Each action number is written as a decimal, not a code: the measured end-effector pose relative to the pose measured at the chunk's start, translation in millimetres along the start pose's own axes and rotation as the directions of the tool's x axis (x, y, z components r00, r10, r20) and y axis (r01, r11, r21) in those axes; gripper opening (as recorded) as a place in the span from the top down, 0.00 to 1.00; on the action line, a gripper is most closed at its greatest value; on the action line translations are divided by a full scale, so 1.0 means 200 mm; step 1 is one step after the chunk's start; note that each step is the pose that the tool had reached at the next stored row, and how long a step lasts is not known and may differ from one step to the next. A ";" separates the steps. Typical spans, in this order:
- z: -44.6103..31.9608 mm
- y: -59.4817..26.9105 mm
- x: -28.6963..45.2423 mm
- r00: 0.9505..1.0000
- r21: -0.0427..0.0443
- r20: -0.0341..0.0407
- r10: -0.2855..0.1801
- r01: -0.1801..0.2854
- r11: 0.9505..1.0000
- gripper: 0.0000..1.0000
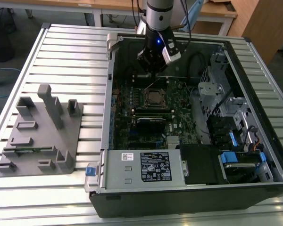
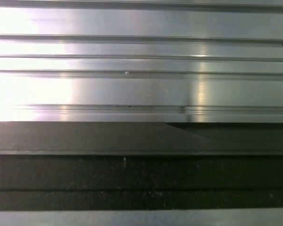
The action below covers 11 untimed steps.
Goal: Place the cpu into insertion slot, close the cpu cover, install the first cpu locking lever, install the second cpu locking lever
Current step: 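Install the first cpu locking lever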
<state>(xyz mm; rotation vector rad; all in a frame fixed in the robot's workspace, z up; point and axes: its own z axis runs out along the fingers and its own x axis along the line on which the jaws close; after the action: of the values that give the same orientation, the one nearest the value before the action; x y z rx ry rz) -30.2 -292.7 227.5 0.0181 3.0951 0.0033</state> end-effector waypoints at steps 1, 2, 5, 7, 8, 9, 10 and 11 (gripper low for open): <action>0.000 0.001 0.000 1.000 0.000 0.000 0.000 0.000 1.000 0.89; 0.001 0.003 0.000 1.000 0.000 0.000 0.000 0.000 1.000 0.89; 0.003 0.010 0.000 1.000 0.000 0.000 0.000 0.000 1.000 0.89; 0.007 0.013 0.000 1.000 0.000 0.000 0.000 0.000 1.000 0.89; 0.009 0.014 -0.001 1.000 0.000 0.000 0.000 0.000 1.000 0.89; 0.011 0.014 -0.002 1.000 0.000 0.000 0.000 0.000 1.000 0.89; 0.011 0.014 -0.002 1.000 0.000 0.000 0.000 0.000 1.000 0.89; 0.011 0.014 -0.003 1.000 0.000 0.000 0.000 0.000 1.000 0.89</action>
<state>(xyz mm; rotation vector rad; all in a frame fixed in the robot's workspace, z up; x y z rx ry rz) -29.5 -289.9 225.3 0.0181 3.0952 0.0033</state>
